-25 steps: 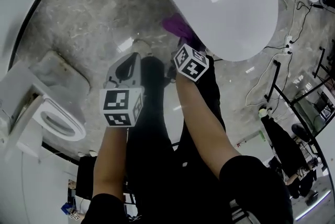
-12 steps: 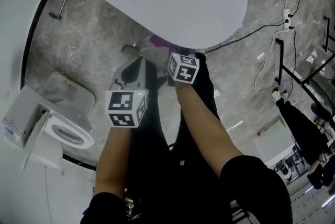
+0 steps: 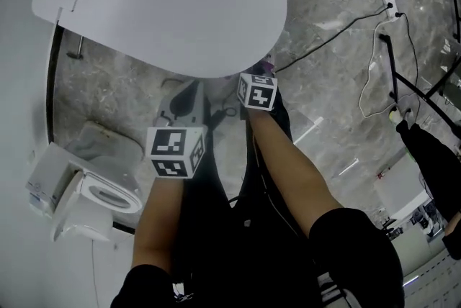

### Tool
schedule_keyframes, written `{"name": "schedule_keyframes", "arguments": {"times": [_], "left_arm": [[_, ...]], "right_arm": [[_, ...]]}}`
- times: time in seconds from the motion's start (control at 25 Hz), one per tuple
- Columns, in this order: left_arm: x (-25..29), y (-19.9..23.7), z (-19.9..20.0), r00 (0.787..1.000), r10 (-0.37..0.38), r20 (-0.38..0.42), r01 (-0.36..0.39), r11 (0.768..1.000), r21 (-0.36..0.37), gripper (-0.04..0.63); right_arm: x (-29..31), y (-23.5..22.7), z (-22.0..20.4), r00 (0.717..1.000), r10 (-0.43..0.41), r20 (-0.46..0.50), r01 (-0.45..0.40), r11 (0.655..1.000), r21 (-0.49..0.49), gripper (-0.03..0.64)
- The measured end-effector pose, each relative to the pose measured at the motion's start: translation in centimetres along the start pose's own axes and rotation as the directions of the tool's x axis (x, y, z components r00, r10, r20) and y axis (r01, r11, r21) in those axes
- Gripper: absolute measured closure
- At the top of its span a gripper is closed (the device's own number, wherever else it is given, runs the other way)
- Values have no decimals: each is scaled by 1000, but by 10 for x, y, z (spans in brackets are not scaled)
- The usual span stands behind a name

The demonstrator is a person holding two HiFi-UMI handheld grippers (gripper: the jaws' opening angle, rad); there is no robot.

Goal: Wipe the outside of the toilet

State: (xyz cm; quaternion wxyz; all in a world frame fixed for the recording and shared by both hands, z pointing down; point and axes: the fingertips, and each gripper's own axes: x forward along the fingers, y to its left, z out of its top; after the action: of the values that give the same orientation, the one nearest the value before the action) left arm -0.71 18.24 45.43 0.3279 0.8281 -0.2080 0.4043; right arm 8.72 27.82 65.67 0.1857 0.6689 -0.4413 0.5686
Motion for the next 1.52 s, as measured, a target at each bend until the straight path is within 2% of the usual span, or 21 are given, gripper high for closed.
{"name": "schedule_keyframes", "arguments": {"times": [0.16,0.36,0.52,0.8,0.92,1.08,1.36,1.52], "left_arm": [[31,-38,16,999,-20,-34,22,999,32,588],[71,-76,37,998,-6,-57,9,999,51,588],[103,-107,54,997,-5,-72,9,998,62,588],[147,-154,84,996,-44,-82,51,995,85,586],[154,-155,101,997,-41,-64,46,996,76,588],[151,-143,121,999,-22,-28,24,998,50,588],[147,-100,157,998,16,59,-13,999,-51,586],[134,-71,180,994,19,103,-12,998,-69,588]], "right_arm": [[-2,-21,17,998,60,1,-60,997,-40,541],[-1,-58,49,995,95,36,-94,995,-14,543],[1,-74,71,992,127,20,-124,988,-94,543],[-5,-101,139,988,133,84,-111,967,-231,543],[-8,-101,166,983,152,102,-114,942,-315,544],[-9,-100,200,976,181,122,-127,925,-357,544],[8,-85,243,966,255,45,-211,876,-435,546],[16,-71,267,973,229,9,-195,849,-491,546]]}}
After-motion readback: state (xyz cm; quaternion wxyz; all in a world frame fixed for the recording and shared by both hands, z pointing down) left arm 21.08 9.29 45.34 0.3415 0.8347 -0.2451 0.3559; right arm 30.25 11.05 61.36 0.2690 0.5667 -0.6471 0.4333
